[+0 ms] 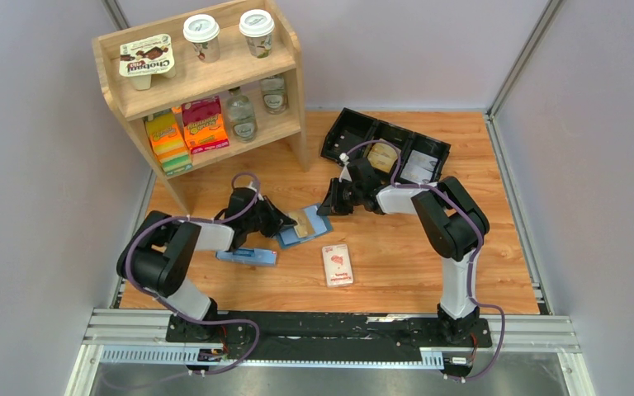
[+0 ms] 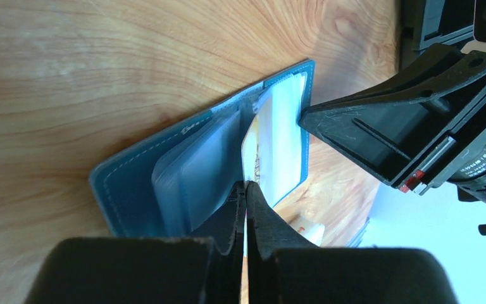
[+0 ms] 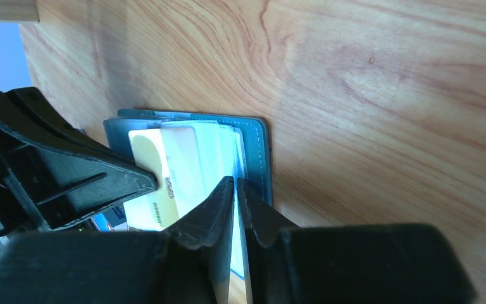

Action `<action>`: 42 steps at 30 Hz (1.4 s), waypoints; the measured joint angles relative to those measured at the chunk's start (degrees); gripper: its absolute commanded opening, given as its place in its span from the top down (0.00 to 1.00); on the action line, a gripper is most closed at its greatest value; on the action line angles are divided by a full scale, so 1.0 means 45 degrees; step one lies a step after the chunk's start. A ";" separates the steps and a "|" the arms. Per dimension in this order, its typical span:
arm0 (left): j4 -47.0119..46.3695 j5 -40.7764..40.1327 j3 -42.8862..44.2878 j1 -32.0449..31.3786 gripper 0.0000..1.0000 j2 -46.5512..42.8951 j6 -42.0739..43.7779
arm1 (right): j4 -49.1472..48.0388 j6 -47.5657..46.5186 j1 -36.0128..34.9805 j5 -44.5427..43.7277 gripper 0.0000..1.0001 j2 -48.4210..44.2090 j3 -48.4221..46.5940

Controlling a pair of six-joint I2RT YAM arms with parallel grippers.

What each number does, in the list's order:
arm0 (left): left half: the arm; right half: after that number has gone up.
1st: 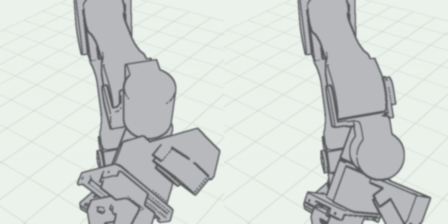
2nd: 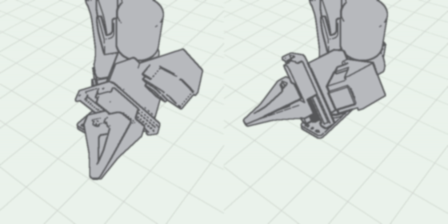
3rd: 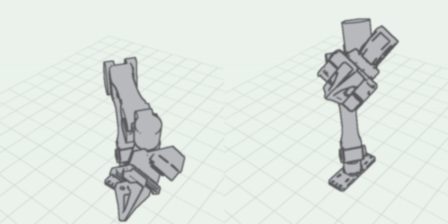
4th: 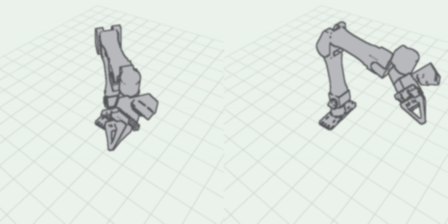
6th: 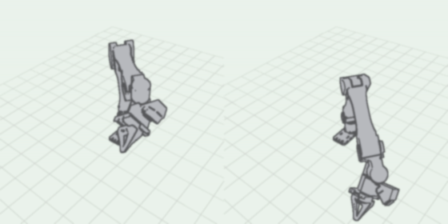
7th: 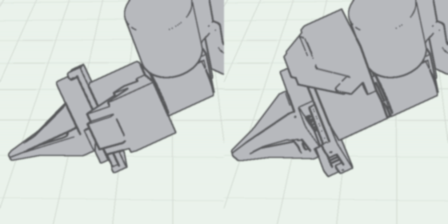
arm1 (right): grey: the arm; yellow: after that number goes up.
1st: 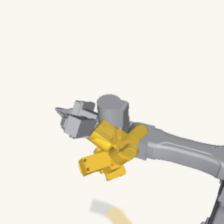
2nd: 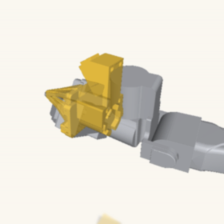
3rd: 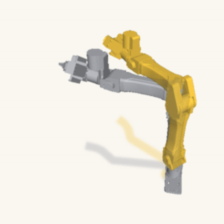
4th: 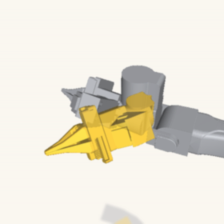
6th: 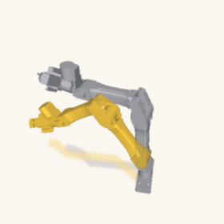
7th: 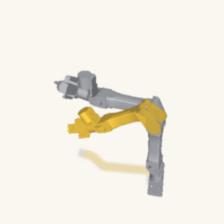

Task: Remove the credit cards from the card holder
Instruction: Remove the credit card from the card holder, then place the credit card in the storage box.

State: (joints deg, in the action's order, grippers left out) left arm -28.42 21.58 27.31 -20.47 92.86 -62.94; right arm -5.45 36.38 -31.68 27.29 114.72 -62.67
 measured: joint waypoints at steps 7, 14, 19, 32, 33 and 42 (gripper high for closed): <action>0.3657 -0.0777 0.0408 0.0427 1.00 -0.2142 0.1520 | -0.0049 -0.0034 -0.0029 -0.0049 0.84 0.0000 0.0000; 0.7266 -0.1729 0.1307 0.0680 1.00 -0.3322 0.3191 | 0.0058 -0.0146 -0.0058 -0.0141 0.81 -0.0058 -0.0029; 0.9423 -0.2341 0.2103 0.0680 1.00 -0.4420 0.4731 | 0.0704 -0.0563 -0.0170 -0.0578 0.72 -0.0384 -0.0141; 1.1778 0.0423 0.5780 0.0704 1.00 -0.5877 1.0166 | 0.3157 -0.3298 -0.0189 -0.0602 0.41 -0.4580 -0.0321; 1.1934 0.0835 0.6052 0.0704 1.00 -0.5877 1.0618 | 0.3143 -0.3643 -0.0189 -0.0340 0.40 -0.5032 -0.0330; 1.4022 0.3381 0.7878 0.0117 1.00 -0.5775 1.4396 | 0.3419 -0.6460 -0.0457 0.2895 0.36 -0.7111 -0.0937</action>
State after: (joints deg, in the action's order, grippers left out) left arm 34.68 36.80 62.76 -19.94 66.87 1.85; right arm 9.93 7.31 -33.74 40.32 82.72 -66.89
